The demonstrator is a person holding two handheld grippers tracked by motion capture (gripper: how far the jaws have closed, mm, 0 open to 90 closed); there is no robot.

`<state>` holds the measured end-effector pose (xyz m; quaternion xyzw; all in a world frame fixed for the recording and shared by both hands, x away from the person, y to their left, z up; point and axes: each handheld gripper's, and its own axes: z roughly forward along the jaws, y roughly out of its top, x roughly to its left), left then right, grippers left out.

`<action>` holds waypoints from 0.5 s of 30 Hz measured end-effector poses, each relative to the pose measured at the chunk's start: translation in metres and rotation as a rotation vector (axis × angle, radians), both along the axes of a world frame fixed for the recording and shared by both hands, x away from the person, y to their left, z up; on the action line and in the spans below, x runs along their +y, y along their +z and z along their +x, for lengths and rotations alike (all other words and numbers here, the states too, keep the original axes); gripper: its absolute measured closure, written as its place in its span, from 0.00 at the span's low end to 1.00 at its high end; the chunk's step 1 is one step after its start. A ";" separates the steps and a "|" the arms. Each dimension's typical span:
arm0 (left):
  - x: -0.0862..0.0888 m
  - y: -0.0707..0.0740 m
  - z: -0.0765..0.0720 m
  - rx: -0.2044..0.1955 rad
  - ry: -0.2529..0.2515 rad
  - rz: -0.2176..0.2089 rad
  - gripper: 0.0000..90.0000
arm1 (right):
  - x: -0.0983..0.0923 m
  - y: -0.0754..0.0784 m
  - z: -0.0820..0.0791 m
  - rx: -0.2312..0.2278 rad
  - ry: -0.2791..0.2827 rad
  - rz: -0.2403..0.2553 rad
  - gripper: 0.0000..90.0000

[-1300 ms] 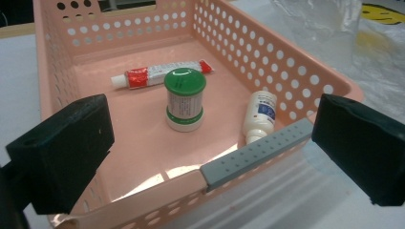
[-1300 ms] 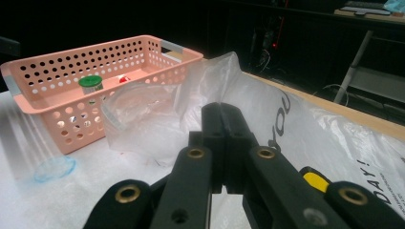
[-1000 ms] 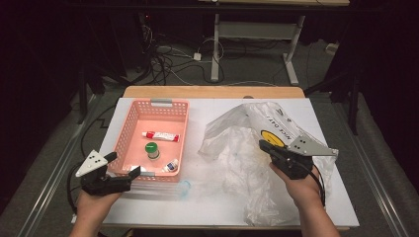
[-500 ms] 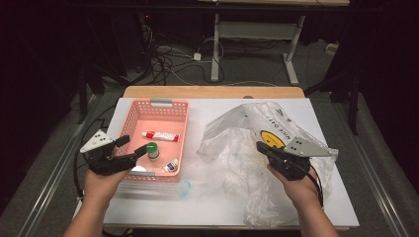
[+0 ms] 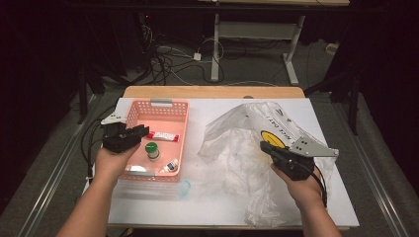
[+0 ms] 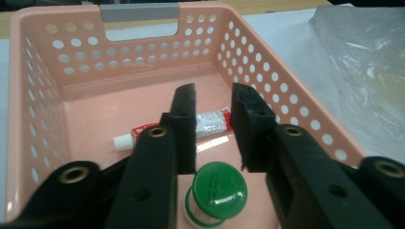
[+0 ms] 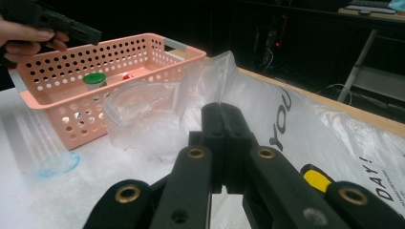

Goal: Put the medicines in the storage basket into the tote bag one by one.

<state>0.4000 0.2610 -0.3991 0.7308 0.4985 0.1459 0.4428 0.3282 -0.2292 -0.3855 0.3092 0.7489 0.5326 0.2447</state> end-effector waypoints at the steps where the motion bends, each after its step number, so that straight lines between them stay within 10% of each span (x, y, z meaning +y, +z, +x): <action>1: 0.000 -0.001 0.004 0.009 -0.001 0.001 0.88 | 0.000 0.000 0.000 0.000 0.000 -0.001 1.00; 11: -0.012 -0.012 0.044 0.130 0.021 0.100 0.98 | 0.001 -0.001 0.000 0.007 0.005 0.001 1.00; 15: -0.024 -0.014 0.057 0.163 -0.057 0.126 0.98 | 0.001 -0.001 0.000 0.005 0.008 0.001 1.00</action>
